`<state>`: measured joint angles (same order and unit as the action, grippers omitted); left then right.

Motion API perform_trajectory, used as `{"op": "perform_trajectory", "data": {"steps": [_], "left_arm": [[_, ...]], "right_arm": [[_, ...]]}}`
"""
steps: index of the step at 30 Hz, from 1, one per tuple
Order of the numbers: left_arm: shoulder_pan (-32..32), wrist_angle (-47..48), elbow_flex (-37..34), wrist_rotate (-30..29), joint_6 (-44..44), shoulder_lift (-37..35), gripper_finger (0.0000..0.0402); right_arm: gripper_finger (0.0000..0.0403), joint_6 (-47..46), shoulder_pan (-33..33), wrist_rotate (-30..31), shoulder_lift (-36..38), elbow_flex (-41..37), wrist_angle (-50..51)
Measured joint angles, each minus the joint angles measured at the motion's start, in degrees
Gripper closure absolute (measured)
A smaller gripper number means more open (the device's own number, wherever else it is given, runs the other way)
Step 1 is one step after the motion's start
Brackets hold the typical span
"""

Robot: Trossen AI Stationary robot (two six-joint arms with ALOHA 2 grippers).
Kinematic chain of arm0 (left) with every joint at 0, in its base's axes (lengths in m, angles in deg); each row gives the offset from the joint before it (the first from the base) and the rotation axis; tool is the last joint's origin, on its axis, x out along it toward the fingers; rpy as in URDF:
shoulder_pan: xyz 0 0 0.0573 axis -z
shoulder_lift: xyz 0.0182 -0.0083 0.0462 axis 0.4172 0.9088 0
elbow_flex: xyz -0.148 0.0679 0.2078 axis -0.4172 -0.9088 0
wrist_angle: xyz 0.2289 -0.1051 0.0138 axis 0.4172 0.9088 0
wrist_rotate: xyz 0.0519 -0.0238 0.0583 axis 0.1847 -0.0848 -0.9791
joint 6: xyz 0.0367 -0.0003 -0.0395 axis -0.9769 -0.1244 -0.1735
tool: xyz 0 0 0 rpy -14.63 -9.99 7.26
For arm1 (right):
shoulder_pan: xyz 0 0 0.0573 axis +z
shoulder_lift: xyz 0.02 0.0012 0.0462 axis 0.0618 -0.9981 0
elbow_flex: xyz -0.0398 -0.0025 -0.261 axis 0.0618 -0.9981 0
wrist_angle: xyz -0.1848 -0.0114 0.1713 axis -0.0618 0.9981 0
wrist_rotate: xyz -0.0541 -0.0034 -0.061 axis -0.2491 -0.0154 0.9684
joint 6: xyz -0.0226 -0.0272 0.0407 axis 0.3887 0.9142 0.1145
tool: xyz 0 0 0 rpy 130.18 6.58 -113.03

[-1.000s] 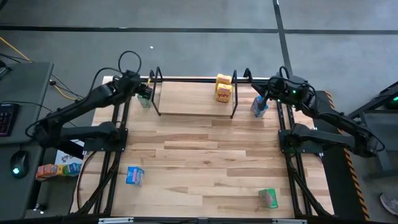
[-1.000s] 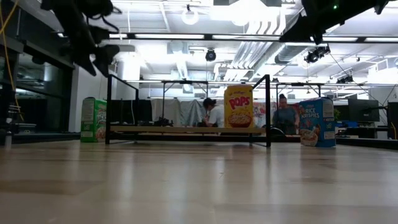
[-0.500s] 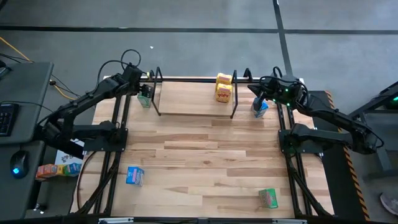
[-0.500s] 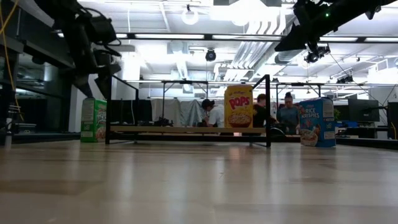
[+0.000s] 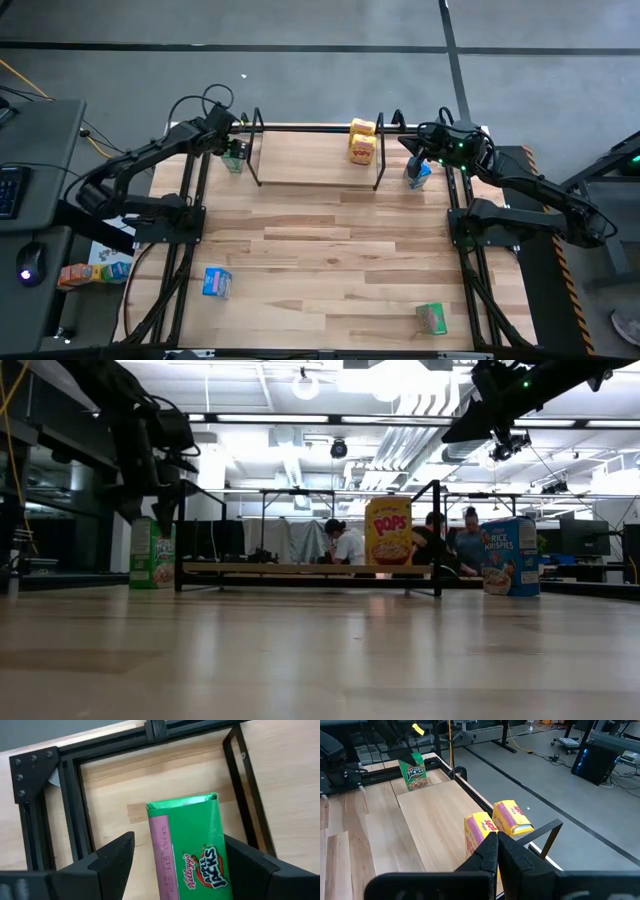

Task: Stack cereal on shelf
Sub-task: Put the top green cereal box on the shelf

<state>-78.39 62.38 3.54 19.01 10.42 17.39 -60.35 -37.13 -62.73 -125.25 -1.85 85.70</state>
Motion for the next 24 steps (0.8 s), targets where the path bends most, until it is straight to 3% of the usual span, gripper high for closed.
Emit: {"op": "perform_trajectory", "data": {"steps": [6,16,24], "left_arm": [[0.02,0.00,0.00,-0.13,-0.53,-0.66,0.0184],[0.02,0.38,0.00,-0.10,-0.56,-6.57,0.0336],[0.11,3.28,6.21,0.14,-0.49,-13.68,0.0357]], "right_arm": [[0.0402,0.00,0.00,0.00,0.00,0.00,0.00],[0.0402,0.00,0.00,0.00,0.00,0.00,0.00],[0.0402,0.00,-0.01,0.00,0.00,0.00,0.00]]}}
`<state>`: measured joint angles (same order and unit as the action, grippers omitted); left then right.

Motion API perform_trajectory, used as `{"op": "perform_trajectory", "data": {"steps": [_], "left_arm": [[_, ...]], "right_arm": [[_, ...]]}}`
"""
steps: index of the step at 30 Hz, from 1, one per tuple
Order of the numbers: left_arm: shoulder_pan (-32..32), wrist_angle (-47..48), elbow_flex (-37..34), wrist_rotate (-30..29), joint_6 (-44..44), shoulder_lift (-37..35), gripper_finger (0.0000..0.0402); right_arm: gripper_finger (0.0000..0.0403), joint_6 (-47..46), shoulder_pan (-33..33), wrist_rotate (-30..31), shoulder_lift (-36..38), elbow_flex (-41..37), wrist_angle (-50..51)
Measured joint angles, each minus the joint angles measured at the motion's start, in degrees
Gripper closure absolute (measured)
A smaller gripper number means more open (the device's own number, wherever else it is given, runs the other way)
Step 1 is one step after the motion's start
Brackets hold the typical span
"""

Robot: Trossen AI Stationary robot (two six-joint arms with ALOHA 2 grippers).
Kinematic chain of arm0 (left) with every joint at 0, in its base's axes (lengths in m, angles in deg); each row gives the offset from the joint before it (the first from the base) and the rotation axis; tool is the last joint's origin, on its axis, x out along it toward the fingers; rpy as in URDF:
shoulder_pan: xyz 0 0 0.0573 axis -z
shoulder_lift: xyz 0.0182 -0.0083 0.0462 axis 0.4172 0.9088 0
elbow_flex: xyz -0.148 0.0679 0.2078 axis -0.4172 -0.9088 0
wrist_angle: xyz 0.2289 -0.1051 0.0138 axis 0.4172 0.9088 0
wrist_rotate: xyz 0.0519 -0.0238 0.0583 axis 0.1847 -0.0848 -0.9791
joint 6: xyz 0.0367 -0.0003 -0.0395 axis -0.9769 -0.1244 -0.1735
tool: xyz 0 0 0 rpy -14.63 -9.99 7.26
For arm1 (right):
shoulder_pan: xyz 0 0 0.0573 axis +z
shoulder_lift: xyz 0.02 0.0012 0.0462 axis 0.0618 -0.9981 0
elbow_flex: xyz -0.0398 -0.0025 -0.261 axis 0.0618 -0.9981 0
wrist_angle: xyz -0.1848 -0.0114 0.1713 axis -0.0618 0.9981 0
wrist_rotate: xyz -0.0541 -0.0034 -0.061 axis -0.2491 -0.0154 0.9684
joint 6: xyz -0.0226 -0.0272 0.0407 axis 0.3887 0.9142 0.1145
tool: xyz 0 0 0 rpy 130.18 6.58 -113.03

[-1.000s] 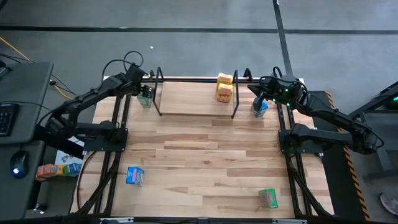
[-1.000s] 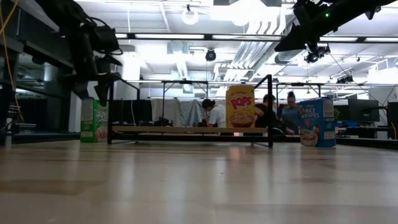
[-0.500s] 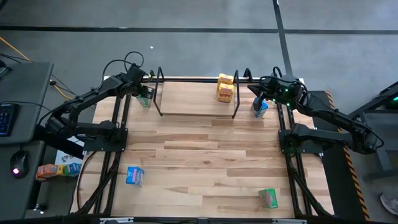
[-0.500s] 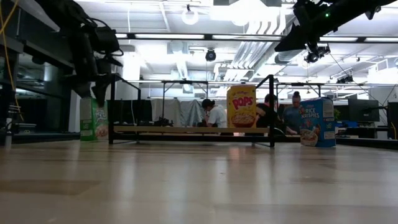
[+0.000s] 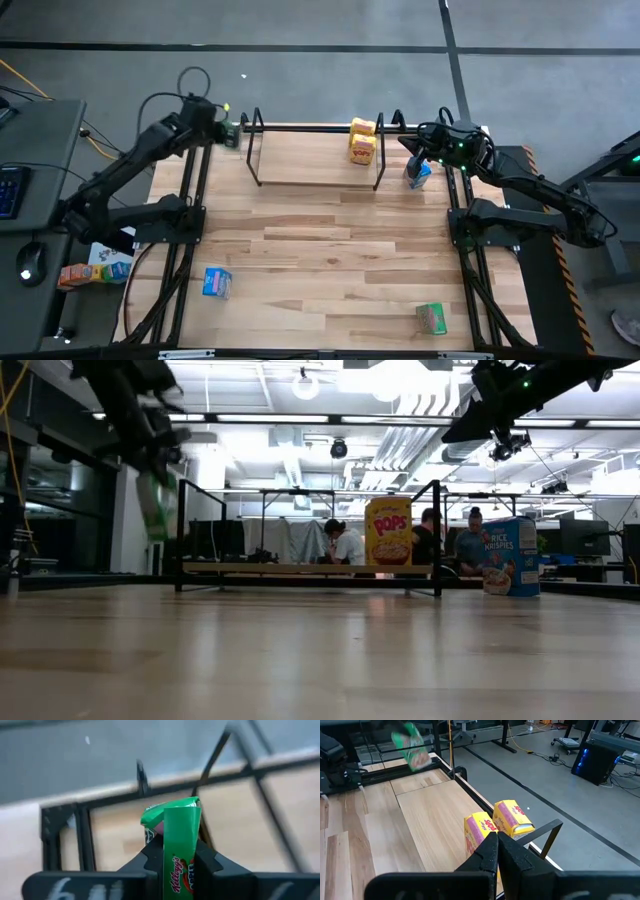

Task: Stack cereal on shelf
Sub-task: Put the top green cereal box on the shelf

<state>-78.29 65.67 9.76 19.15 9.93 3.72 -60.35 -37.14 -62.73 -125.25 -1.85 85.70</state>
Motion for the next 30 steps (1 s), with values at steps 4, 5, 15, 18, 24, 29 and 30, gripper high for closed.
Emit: {"op": "perform_trajectory", "data": {"steps": [4,5,15,18,24,29,30], "left_arm": [[0.92,-0.18,5.45,-2.67,-0.04,-2.01,0.0357],[1.36,-0.19,7.07,-3.64,-0.36,-2.10,0.0357],[13.99,-5.36,19.58,-1.34,-10.35,4.32,0.0357],[19.83,-5.12,21.39,-1.19,-16.32,9.00,0.0357],[27.42,-0.64,25.93,-1.30,-25.45,20.45,0.0357],[29.38,-1.46,33.56,0.62,-32.53,31.60,0.0357],[29.44,-1.46,35.42,0.62,-34.00,33.86,0.0357]], "right_arm": [[0.0402,0.00,0.01,0.00,0.00,0.00,0.00],[0.0402,0.00,0.01,0.00,0.00,0.00,0.00],[0.0402,-0.02,0.00,0.00,0.00,0.00,0.00],[0.0402,-0.04,0.01,0.00,0.00,0.00,0.00],[0.0402,-1.54,-0.01,0.00,0.00,0.00,0.00],[0.0402,-2.34,-0.01,0.00,0.00,0.00,0.00],[0.0402,-2.40,0.01,-0.01,0.00,0.00,0.00]]}}
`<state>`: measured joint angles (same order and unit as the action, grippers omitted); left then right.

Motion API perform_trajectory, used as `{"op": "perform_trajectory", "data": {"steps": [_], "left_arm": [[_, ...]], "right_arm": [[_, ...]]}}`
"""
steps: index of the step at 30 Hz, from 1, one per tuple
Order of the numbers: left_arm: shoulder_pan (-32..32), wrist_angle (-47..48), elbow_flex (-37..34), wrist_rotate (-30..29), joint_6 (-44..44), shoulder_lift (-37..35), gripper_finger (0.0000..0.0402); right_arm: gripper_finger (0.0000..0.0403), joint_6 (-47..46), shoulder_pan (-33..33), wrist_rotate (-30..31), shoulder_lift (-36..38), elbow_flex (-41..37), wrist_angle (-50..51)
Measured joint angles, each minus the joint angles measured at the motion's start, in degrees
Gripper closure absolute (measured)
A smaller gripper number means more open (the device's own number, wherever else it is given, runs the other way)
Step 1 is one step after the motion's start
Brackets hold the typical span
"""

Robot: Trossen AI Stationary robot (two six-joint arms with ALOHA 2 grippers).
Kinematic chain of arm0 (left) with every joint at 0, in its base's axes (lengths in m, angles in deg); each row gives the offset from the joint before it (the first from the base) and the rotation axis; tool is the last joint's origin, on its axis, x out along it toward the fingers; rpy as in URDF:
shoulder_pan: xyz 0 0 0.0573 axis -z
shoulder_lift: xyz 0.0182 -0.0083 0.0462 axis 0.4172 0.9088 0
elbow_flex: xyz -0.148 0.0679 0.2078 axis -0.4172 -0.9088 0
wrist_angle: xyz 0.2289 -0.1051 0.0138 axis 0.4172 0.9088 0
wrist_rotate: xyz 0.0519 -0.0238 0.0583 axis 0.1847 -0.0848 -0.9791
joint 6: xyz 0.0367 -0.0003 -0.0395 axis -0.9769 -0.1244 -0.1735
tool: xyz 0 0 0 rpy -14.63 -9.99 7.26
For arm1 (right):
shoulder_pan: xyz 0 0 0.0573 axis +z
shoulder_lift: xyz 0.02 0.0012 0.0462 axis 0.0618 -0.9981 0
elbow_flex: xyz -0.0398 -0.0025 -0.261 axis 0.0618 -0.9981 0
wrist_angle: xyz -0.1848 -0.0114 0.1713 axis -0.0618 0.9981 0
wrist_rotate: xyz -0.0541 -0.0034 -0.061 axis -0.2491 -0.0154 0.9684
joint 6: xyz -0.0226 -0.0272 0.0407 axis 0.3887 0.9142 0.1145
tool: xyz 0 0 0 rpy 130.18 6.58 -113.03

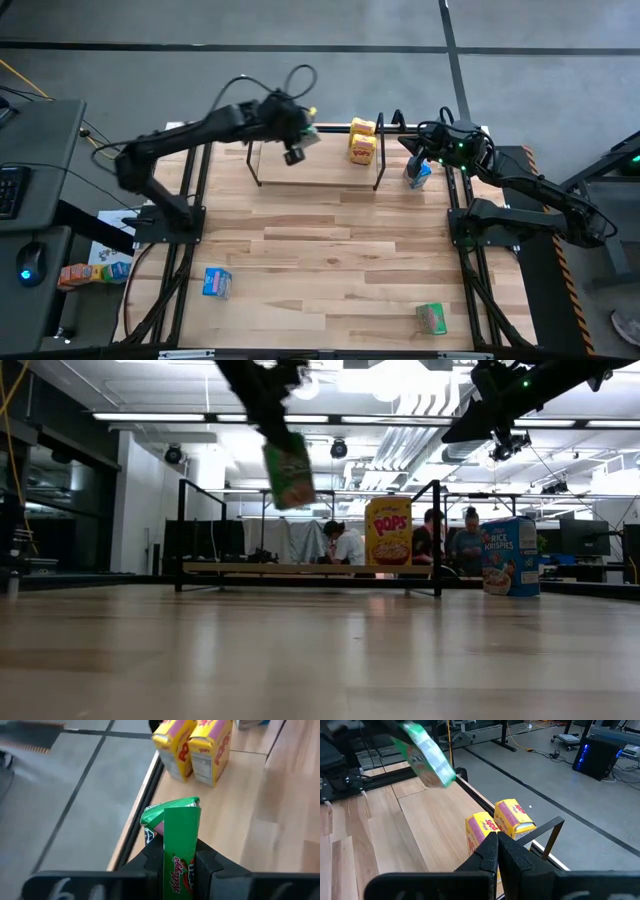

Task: Stack cereal on shelf
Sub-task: Put the top green cereal box on the shelf

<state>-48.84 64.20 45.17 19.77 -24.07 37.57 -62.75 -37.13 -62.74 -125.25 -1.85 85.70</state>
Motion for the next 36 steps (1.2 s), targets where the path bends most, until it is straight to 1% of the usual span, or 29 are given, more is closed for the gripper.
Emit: {"op": "perform_trajectory", "data": {"steps": [7,13,16,19,24,28,33,36], "left_arm": [[-0.58,0.14,10.93,1.02,-10.83,13.71,0.0357],[-2.16,-3.23,14.40,1.49,-17.71,22.11,0.0357],[-3.13,-3.70,16.20,4.54,-18.08,25.22,0.0357],[-4.03,-3.34,16.75,9.09,-17.69,26.88,0.0357],[-4.48,-3.66,16.86,13.37,-18.04,27.11,0.0357],[-4.56,-3.58,16.86,13.64,-19.72,27.11,0.0357],[-4.72,-4.15,16.86,11.69,-20.23,27.30,0.0356],[-4.71,-4.31,16.86,11.40,-20.27,27.46,0.0342]], "right_arm": [[0.0402,-0.07,-0.02,0.01,0.00,0.00,0.01],[0.0402,-0.03,-0.02,0.01,0.00,0.00,0.23],[0.0402,-0.03,-0.01,-0.01,0.00,0.00,0.89],[0.0402,-0.03,-0.02,0.01,0.00,0.00,1.72],[0.0402,0.00,0.00,0.01,0.00,0.00,3.27],[0.0402,0.00,0.00,-0.01,0.02,0.00,3.63],[0.0402,-0.02,-0.01,-0.01,0.02,0.00,3.63],[0.0402,0.00,-0.02,0.01,0.02,0.00,3.63]]}}
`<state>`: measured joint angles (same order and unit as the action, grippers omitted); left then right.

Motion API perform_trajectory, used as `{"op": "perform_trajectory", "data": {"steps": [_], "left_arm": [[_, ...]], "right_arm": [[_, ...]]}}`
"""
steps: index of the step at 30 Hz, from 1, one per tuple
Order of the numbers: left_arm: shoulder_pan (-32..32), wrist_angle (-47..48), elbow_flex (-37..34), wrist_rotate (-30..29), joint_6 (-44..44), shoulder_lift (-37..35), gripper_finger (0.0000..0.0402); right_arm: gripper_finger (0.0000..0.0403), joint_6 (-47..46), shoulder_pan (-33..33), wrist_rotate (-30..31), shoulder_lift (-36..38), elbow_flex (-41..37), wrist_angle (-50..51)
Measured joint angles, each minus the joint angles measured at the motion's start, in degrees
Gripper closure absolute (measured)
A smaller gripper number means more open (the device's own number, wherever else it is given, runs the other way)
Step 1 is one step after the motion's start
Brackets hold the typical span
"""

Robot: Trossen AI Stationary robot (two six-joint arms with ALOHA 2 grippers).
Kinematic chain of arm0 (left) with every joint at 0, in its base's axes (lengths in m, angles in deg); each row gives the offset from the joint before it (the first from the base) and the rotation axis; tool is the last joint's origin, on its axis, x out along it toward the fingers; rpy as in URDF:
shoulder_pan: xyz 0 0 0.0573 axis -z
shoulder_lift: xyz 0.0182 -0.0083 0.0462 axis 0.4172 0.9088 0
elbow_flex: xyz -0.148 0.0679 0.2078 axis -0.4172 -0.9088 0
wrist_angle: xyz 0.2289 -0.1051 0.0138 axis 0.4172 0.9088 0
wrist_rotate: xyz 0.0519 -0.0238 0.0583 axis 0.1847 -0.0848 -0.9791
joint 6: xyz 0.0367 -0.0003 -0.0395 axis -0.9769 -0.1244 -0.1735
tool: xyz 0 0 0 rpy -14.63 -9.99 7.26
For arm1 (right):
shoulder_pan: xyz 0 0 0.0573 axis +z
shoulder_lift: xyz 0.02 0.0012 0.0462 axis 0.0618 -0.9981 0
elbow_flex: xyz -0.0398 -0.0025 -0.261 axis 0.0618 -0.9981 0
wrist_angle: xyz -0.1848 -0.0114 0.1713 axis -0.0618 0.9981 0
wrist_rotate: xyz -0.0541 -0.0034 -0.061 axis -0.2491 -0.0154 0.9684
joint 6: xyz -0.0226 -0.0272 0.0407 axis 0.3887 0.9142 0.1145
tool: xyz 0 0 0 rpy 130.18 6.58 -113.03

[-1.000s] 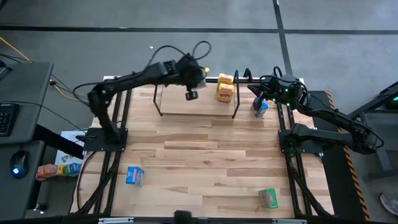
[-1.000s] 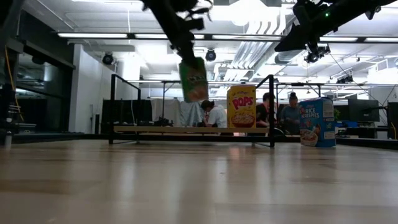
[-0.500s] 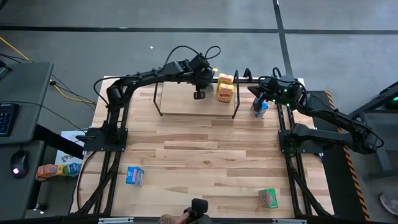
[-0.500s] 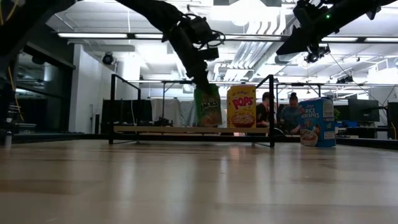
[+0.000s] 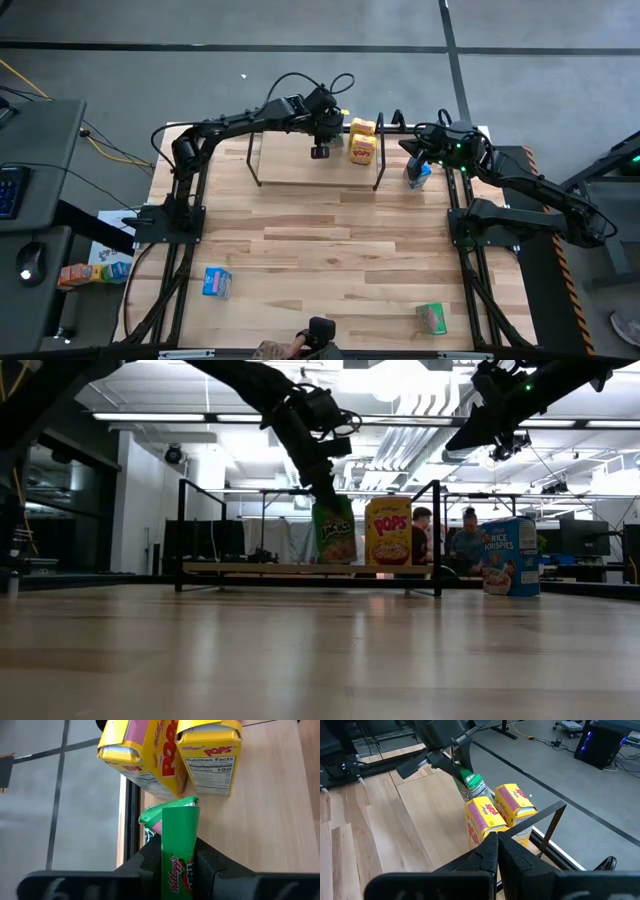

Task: Stack cereal on shelf
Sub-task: Put the top green cereal box on the shelf

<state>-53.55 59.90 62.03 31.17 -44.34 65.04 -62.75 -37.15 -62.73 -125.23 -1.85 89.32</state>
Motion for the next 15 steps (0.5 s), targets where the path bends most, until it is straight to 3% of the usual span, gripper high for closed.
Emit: {"op": "perform_trajectory", "data": {"steps": [15], "left_arm": [[0.19,0.54,0.00,-0.04,-1.73,0.00,0.0260]], "right_arm": [[0.0402,-0.02,0.02,0.00,0.00,0.00,-0.02]]}}
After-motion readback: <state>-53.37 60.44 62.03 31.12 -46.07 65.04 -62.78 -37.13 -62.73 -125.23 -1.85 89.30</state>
